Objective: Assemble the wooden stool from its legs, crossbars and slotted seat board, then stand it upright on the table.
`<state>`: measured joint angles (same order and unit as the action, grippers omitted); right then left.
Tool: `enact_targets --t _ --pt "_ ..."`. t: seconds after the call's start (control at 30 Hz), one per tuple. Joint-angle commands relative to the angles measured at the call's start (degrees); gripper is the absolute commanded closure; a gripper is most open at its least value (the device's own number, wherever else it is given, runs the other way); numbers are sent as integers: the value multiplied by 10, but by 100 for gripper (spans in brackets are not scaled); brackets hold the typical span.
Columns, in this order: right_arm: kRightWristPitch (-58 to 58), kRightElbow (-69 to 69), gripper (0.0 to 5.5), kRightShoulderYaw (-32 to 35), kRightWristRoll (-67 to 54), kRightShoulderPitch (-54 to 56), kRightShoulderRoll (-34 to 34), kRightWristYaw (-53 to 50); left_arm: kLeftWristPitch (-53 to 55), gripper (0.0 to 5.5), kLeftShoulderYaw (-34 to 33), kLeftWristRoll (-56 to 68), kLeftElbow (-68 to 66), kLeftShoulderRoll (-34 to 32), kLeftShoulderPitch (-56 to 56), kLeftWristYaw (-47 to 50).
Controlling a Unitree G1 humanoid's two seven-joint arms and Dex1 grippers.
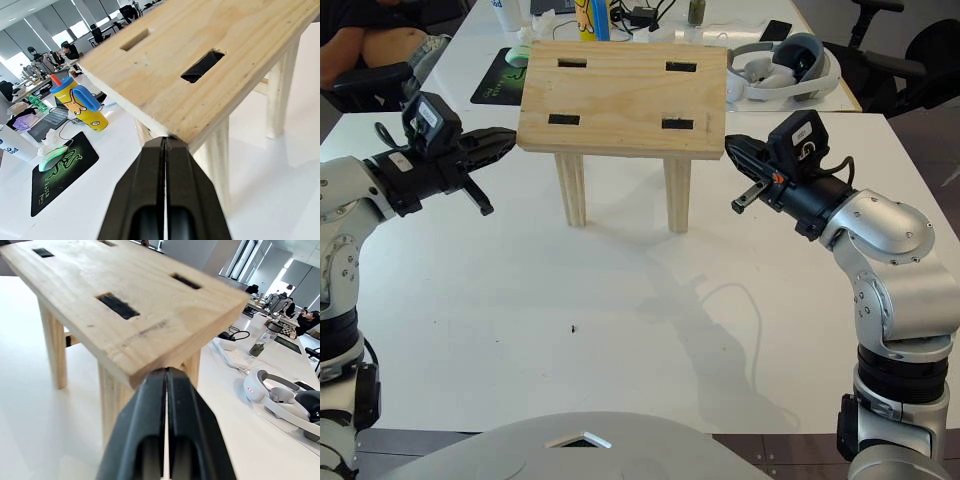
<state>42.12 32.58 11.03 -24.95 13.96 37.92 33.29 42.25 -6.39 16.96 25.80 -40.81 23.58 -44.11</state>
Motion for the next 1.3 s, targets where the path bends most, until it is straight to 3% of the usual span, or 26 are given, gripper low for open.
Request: enact_targets --t 0.03,0.2,0.37,0.47,0.63,0.87,1.0,1.3 --pt "-6 19 546 -19 -36 28 -17 14 -6 550 17 47 22 17 36 -17" --pt "-12 18 546 -32 -17 6 -5 20 -16 550 34 32 25 -2 15 -28" --pt "-31 17 546 -57 20 -44 10 19 -60 550 75 -7 27 -54 -77 -56" --pt "-58 -1 546 -59 77 -71 25 -13 -126 550 60 -43 -17 -37 -86 -13" --pt "-106 -73 546 -36 161 -93 1 -93 -276 550 -11 -92 -143 48 -107 130" --pt "-172 -228 546 -1 194 -86 -110 -223 -405 550 -83 -125 -312 152 -166 306" --pt "-182 -312 546 22 186 -6 -206 -327 -451 550 -88 -120 -372 228 -110 396" --pt "-272 -387 546 47 167 139 -250 -370 -554 550 -71 -144 -561 259 132 475"
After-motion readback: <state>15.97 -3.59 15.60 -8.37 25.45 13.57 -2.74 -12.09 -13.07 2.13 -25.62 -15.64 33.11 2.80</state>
